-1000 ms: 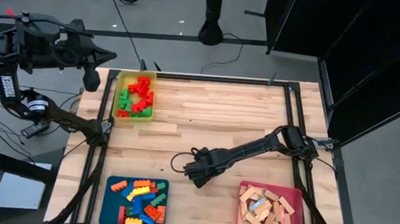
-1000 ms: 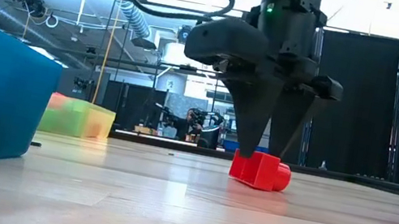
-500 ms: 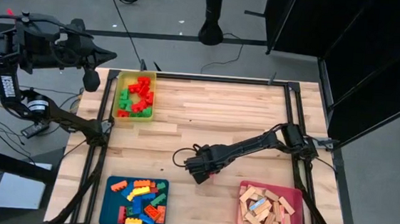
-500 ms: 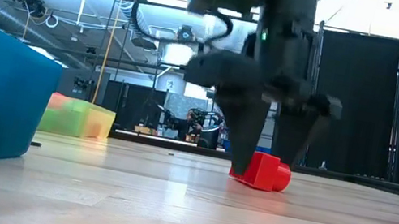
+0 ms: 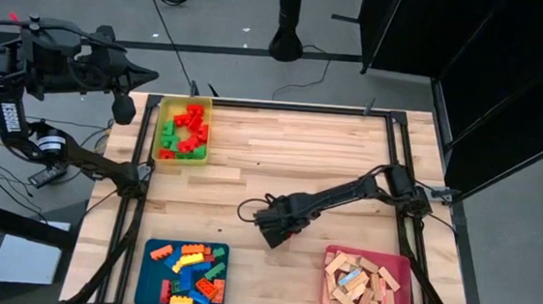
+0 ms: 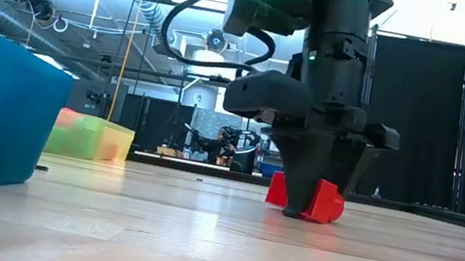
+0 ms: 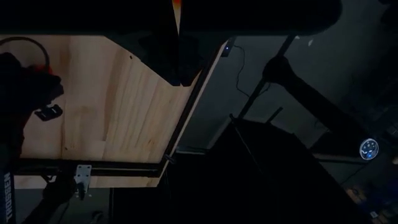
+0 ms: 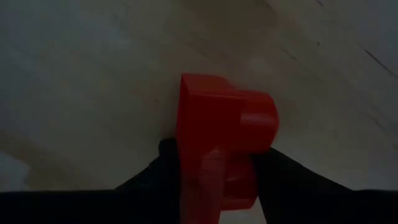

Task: Sort blocks by size
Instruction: Put the round orange game piece into the yellow bin

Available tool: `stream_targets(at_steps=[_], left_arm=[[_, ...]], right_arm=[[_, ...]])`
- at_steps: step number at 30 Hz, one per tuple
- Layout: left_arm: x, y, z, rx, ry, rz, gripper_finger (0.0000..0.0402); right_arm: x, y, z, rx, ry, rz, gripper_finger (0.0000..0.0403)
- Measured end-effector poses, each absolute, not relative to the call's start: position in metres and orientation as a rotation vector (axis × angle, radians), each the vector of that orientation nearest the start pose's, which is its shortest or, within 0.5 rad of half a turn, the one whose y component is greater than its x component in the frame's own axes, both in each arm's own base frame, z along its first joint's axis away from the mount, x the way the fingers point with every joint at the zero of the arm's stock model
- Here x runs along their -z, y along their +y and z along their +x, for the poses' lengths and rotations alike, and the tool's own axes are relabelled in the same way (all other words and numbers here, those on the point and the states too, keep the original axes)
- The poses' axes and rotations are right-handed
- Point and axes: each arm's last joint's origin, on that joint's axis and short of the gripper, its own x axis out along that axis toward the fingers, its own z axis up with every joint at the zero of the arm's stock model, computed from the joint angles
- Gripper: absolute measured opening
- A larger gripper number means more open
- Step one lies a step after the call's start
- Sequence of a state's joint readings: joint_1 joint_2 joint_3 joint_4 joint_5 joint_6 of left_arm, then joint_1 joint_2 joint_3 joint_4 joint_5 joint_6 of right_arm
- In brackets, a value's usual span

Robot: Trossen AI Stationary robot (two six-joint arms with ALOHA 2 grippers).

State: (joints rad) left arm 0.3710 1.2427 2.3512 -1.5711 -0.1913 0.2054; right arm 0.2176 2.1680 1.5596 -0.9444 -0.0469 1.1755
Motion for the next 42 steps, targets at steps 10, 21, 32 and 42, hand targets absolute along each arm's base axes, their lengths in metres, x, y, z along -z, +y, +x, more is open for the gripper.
stream_targets(at_steps=[10,21,32,42], left_arm=[[-0.557,0.033,0.069,-0.502,0.521,0.154,0.0002],[-0.557,0.033,0.069,-0.502,0.521,0.154,0.0002],[-0.557,0.033,0.069,-0.502,0.521,0.154,0.0002],[-0.557,0.033,0.069,-0.521,0.523,0.152,0.0002]], right_arm=[[-0.179,0.043,0.439,0.577,1.238,0.703,0.0164],[-0.243,-0.08,0.493,0.44,0.528,0.686,0.0163],[-0.255,-0.123,0.508,0.403,0.265,0.61,0.0153],[-0.205,-0.131,0.576,0.299,0.188,0.609,0.0019]])
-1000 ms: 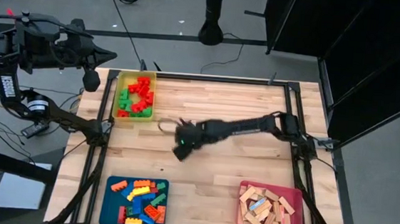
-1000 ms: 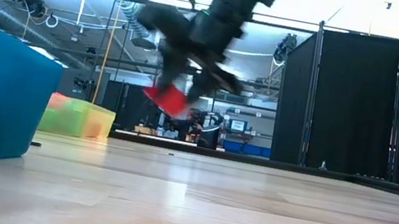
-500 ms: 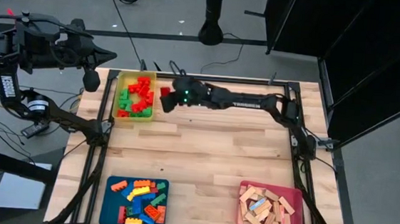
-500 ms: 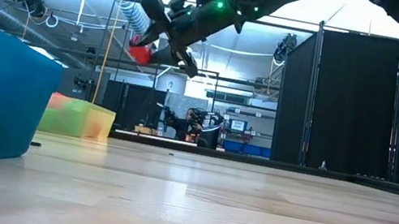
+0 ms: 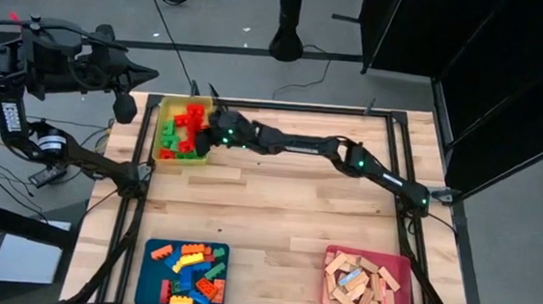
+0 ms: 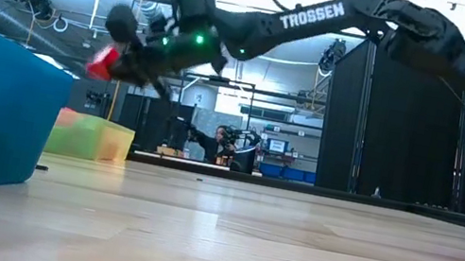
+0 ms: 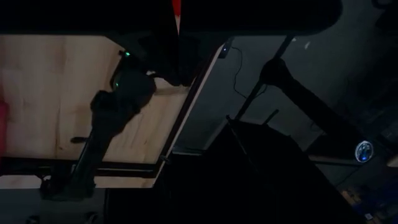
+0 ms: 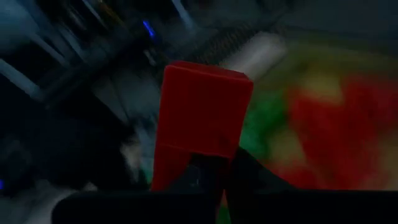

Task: Sort blocks by size
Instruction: Put the round orange game piece into the yellow bin, then return to Home Position

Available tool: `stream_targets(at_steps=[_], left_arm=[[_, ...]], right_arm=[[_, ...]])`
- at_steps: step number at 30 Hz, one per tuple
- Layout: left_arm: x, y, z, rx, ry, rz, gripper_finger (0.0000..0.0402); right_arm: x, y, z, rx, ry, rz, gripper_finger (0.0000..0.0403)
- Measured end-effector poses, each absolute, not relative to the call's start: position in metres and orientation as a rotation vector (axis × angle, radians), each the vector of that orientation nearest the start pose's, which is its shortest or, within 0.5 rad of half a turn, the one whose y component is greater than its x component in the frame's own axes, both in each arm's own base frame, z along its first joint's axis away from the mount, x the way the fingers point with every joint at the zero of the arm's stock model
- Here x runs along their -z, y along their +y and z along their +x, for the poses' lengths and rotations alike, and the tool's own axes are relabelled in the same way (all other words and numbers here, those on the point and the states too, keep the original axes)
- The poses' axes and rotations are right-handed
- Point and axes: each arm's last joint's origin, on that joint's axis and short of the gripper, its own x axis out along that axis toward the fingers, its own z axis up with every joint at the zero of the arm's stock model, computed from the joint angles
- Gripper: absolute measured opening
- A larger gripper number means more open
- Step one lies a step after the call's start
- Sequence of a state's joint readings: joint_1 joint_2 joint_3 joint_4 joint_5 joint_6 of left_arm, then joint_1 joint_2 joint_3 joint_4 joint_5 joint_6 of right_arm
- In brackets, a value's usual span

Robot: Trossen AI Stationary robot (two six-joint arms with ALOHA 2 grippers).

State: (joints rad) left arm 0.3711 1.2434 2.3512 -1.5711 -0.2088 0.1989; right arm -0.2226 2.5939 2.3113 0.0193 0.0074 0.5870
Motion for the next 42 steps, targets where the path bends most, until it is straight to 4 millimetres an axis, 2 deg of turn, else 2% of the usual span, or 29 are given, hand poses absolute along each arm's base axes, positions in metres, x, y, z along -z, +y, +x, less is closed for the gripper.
stream_targets(at_steps=[2,5,12,17,20,23,26,29,30,32,35,38,40,42], left_arm=[[-0.557,0.033,0.069,-0.524,0.523,0.152,0.0002],[-0.557,0.033,0.069,-0.523,0.522,0.152,0.0002],[-0.557,0.033,0.069,-0.524,0.521,0.152,0.0002],[-0.557,0.033,0.069,-0.524,0.521,0.151,0.0002],[-0.557,0.033,0.069,-0.525,0.52,0.148,0.0002],[-0.558,0.033,0.067,-0.525,0.51,0.154,0.0002],[-0.563,0.032,0.065,-0.534,0.443,0.162,0.0002],[-0.572,0.028,0.056,-0.532,0.329,0.168,0.0002],[-0.575,0.025,0.051,-0.523,0.287,0.173,0.0002],[-0.579,0.02,0.039,-0.499,0.22,0.179,0.0002],[-0.581,0.01,0.019,-0.46,0.159,0.204,0.0002],[-0.578,0.002,0.001,-0.42,0.117,0.224,0.0002],[-0.574,-0.001,-0.005,-0.403,0.083,0.227,0.0002],[-0.564,-0.001,-0.005,-0.403,0.061,0.227,0.0002]], right_arm=[[-0.19,-0.13,0.574,0.317,0.236,0.622,0.0019],[-0.182,-0.13,0.573,0.296,0.298,0.58,0.0043],[-0.193,-0.128,0.576,0.268,0.274,0.477,0.0154],[-0.197,-0.126,0.575,0.235,0.297,0.51,0.0185],[-0.22,-0.131,0.568,0.096,0.353,0.589,0.0187],[-0.264,-0.132,0.549,-0.147,0.385,0.6,0.0185],[-0.335,-0.117,0.513,-0.334,0.393,0.51,0.0185],[-0.419,-0.086,0.452,-0.41,0.366,0.343,0.0185],[-0.443,-0.075,0.429,-0.414,0.36,0.288,0.0185],[-0.477,-0.055,0.383,-0.38,0.384,0.186,0.0185],[-0.508,-0.024,0.318,-0.287,0.457,0.076,0.0185],[-0.538,0.005,0.245,-0.159,0.453,0.026,0.0185],[-0.551,0.018,0.204,-0.078,0.394,0.004,0.0185],[-0.555,0.028,0.174,-0.043,0.345,-0.014,0.0185]])
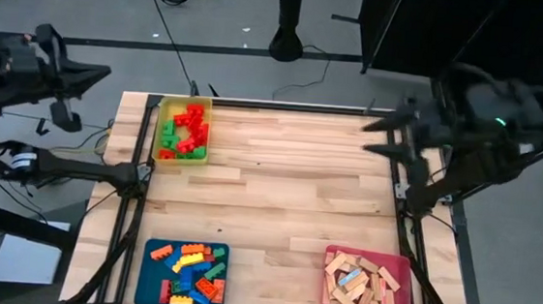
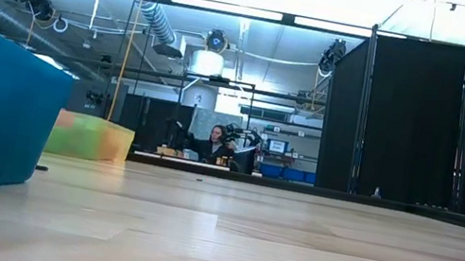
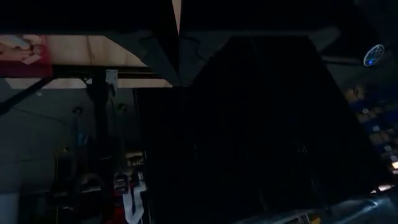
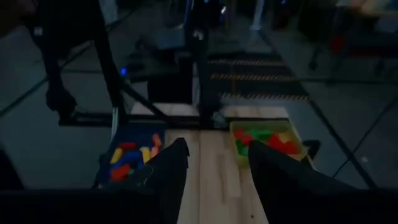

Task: Sort blocks by size
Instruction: Return to Home Position

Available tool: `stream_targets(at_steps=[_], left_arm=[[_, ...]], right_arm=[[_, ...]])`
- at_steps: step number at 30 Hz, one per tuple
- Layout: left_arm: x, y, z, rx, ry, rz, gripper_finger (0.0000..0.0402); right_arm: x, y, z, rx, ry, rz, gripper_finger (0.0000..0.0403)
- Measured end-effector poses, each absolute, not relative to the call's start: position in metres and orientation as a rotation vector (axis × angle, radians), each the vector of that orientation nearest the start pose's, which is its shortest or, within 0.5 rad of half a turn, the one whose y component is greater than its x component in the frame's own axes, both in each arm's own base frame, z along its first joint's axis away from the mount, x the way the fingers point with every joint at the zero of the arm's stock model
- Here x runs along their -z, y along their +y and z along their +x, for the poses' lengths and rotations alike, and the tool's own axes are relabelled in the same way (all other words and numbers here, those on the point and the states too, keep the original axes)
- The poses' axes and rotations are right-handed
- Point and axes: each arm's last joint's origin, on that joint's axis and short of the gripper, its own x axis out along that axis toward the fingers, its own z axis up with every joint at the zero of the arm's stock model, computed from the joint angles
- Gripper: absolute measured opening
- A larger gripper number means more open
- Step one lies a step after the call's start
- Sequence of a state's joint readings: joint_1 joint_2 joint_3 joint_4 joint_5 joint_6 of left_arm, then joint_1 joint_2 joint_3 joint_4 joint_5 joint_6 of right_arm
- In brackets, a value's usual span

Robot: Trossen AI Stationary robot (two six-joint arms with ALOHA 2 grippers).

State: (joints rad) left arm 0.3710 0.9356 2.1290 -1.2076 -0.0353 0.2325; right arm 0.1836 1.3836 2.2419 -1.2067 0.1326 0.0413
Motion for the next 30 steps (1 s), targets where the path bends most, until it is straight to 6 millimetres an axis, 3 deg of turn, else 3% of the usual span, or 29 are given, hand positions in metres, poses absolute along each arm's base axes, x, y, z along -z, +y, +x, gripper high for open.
stream_targets(at_steps=[5,12,15,25,28,30], left_arm=[[-0.521,0.006,0.012,-0.409,-0.003,0.211,0.0002],[-0.451,0.016,0.037,-0.443,-0.092,0.114,0.0002],[-0.432,0.017,0.038,-0.455,-0.107,0.089,0.0002],[-0.375,0.017,0.035,-0.483,-0.084,-0.083,0.0002],[-0.356,0.017,0.033,-0.482,-0.084,-0.13,0.0002],[-0.344,0.014,0.03,-0.45,-0.102,-0.147,0.0002]], right_arm=[[-0.523,0.041,0.133,0.065,0.33,0.0,0.0178],[-0.435,0.039,0.109,0.183,0.209,0.081,0.0174],[-0.399,0.037,0.099,0.157,0.151,0.098,0.0174],[-0.321,0.006,0.042,0.073,-0.249,0.38,0.0174],[-0.294,0.006,0.041,0.044,-0.313,0.417,0.0176],[-0.289,0.01,0.047,0.014,-0.346,0.409,0.0177]])
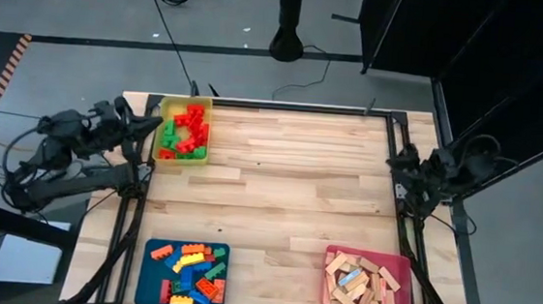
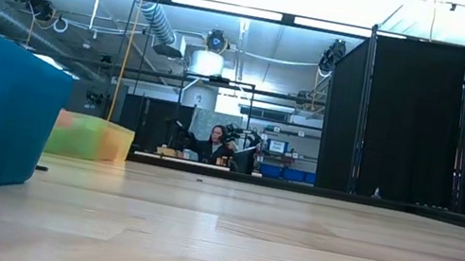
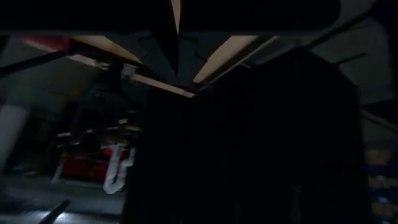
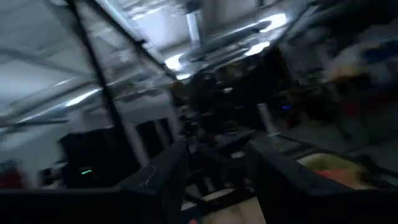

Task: Sort blocks by size
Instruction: Return to Home Position

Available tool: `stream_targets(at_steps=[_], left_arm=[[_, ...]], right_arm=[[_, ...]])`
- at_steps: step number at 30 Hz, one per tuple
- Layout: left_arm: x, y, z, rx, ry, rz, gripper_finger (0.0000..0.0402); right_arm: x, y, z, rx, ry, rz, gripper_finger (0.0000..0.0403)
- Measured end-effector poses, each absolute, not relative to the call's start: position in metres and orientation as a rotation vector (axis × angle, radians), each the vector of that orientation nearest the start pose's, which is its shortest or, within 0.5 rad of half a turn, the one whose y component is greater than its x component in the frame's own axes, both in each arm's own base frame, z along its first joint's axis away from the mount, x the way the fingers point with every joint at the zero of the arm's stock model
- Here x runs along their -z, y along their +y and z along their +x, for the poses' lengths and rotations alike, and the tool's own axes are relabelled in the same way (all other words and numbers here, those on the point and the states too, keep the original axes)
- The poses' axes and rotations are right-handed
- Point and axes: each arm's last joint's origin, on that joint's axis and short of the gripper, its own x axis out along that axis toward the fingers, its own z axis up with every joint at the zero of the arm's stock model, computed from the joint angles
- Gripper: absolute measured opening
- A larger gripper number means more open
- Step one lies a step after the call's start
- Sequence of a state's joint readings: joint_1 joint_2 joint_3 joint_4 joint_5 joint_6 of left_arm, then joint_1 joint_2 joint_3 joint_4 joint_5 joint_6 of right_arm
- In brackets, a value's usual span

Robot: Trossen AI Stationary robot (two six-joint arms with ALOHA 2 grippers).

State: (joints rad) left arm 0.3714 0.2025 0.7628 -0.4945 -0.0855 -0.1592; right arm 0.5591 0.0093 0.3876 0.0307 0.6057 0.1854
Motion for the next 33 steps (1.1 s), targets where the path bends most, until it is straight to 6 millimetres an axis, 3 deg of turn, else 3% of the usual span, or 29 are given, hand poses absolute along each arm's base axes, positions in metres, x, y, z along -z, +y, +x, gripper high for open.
stream_targets(at_steps=[7,11,19,27,33], left_arm=[[-0.306,0.009,0.018,-0.39,-0.214,-0.26,0.0002],[-0.298,0.01,0.027,-0.333,-0.149,-0.304,0.0002],[-0.28,0.016,0.047,-0.239,-0.274,-0.337,0.0002],[-0.239,0.024,0.072,-0.197,-0.304,-0.394,0.0002],[-0.218,0.017,0.084,-0.045,-0.385,-0.432,0.0002]], right_arm=[[-0.262,0.022,0.061,-0.122,-0.367,0.468,0.0174],[-0.246,0.028,0.067,-0.142,-0.373,0.456,0.0176],[-0.227,0.031,0.072,-0.146,-0.432,0.495,0.0175],[-0.21,0.035,0.077,-0.19,-0.42,0.511,0.0174],[-0.212,0.034,0.076,-0.17,-0.44,0.495,0.0176]])
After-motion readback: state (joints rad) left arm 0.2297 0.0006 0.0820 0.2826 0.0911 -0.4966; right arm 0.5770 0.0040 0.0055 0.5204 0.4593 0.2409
